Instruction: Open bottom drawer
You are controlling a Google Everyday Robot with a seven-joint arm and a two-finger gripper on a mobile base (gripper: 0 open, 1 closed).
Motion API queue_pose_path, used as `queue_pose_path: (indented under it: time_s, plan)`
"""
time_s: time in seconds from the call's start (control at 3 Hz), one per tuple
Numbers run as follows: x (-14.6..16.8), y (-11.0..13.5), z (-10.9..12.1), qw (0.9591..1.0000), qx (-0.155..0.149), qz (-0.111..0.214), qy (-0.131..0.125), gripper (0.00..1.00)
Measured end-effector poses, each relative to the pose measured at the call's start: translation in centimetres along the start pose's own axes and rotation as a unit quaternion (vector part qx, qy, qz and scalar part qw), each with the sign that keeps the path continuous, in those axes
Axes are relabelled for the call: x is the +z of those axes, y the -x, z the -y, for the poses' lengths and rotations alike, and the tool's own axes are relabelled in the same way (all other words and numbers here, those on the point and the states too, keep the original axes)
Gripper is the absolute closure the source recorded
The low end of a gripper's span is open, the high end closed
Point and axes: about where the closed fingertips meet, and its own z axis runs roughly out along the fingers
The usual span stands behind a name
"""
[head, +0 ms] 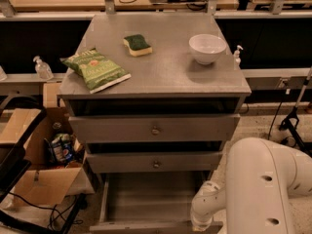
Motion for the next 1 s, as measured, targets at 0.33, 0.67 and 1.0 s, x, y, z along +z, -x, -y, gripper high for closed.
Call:
queue_pose_path:
  time_s: [0.33,0.67,1.0]
  plan:
    - [0.13,0.16,-0.46,1.0000,0.004,0.002,0.009,1.00]
    - [0.14,0.16,-0.47,1.0000,0.004,0.002,0.009,0.96]
    - [0.14,0.16,-0.47,1.0000,0.004,0.002,0.009,0.73]
